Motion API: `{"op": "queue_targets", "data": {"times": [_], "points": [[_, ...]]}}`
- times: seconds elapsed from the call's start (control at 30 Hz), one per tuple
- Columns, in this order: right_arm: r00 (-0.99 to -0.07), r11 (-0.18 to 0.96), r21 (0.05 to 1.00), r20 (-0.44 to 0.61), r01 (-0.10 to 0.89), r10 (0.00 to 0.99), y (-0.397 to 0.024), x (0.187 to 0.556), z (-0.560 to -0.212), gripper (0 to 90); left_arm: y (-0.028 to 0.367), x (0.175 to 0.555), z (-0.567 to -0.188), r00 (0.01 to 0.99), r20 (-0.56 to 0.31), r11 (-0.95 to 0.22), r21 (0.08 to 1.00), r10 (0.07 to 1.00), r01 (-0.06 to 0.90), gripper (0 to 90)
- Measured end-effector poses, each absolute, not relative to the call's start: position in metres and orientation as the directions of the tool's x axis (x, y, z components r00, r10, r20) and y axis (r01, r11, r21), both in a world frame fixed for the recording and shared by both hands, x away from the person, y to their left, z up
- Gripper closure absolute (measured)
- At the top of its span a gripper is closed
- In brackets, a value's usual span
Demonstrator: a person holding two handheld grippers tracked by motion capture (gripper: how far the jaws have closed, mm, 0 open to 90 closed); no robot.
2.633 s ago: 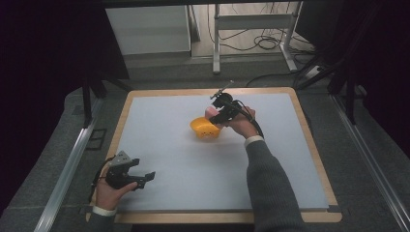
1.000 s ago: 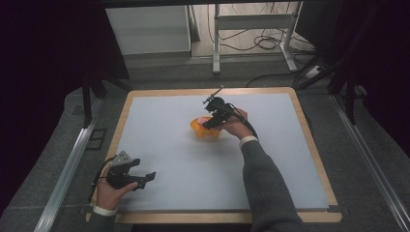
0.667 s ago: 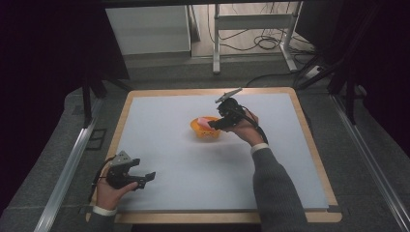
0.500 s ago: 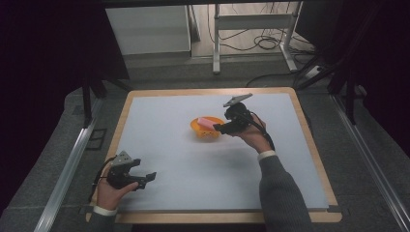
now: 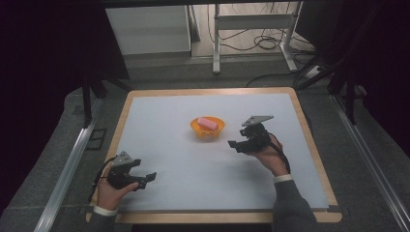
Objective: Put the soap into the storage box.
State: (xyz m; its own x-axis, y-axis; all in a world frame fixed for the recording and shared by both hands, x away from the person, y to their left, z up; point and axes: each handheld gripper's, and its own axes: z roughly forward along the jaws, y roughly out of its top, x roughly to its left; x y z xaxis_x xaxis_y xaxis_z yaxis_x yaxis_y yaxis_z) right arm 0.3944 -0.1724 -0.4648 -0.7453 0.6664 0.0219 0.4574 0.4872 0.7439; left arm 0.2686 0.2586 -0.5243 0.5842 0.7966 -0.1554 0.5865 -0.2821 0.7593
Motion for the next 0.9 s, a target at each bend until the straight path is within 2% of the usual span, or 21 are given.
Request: {"op": "queue_targets", "data": {"times": [0.43,0.9], "points": [[-0.700,0.469,0.732,0.014,0.494,0.714,-0.202,0.363,-0.489,29.6,0.260,0.266,-0.523,0.579,-0.153,-0.277,0.762,0.801,0.585,12.3],[-0.650,0.446,0.719,0.010,0.533,0.760,-0.231,0.348,-0.503,29.5,0.260,0.266,-0.523,0.580,-0.153,-0.278,0.762,0.800,0.585,12.3]]}}
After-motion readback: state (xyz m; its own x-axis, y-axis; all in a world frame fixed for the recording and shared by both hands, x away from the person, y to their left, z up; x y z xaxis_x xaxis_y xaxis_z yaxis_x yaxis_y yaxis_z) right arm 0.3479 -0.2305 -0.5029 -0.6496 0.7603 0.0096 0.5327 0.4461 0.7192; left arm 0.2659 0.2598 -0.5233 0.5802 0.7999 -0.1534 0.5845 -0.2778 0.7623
